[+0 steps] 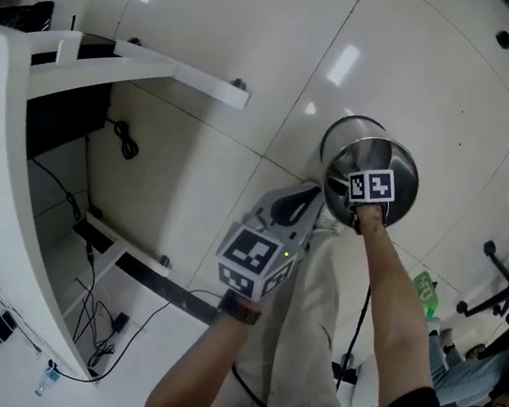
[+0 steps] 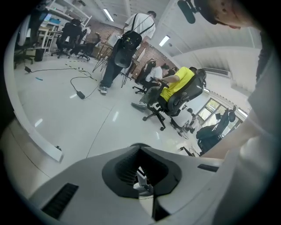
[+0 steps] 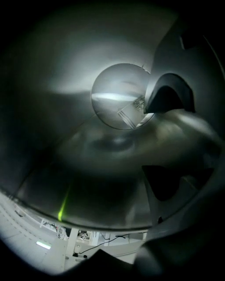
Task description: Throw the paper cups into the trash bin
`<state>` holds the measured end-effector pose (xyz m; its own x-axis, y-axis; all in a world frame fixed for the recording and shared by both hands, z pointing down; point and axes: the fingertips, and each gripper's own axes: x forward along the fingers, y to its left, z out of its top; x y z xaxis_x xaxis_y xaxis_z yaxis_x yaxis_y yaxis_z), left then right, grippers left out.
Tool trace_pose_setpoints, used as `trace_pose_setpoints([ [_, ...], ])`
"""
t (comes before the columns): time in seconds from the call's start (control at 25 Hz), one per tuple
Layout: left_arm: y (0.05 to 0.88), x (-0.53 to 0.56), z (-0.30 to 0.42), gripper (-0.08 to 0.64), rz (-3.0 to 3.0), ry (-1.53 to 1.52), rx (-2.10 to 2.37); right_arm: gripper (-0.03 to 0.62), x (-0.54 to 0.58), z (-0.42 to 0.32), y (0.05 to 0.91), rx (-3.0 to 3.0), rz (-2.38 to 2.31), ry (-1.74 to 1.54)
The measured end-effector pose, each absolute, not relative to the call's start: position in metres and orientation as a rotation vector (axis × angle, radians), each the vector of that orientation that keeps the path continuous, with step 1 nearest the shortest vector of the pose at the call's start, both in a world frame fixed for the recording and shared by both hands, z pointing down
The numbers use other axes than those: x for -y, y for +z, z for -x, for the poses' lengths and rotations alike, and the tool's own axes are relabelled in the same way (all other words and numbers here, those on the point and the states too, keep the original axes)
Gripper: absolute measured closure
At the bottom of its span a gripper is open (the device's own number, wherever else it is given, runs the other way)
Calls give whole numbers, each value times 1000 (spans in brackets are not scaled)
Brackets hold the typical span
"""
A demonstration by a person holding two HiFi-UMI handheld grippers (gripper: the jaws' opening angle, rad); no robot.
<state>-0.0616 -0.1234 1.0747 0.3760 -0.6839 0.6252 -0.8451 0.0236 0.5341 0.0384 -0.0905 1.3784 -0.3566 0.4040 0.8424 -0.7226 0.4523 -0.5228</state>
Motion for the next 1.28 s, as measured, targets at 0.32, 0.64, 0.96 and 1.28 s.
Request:
trace_pose_setpoints([
  [0.32,988,146,87,558,-1776,240,1446,294,140,-7,1254,1931,-482,1085],
  [0.64,858,179,81,557,-1894,254,1484,512,178,5,1031,2289,-541,1104],
  [0.96,702,168,59,557,-2046,225,1471,592,183,16,771,2630,-448,1071],
  [1.28,552,111,50,558,-2156,79,1500,592,149,12,578,2833,-418,942],
])
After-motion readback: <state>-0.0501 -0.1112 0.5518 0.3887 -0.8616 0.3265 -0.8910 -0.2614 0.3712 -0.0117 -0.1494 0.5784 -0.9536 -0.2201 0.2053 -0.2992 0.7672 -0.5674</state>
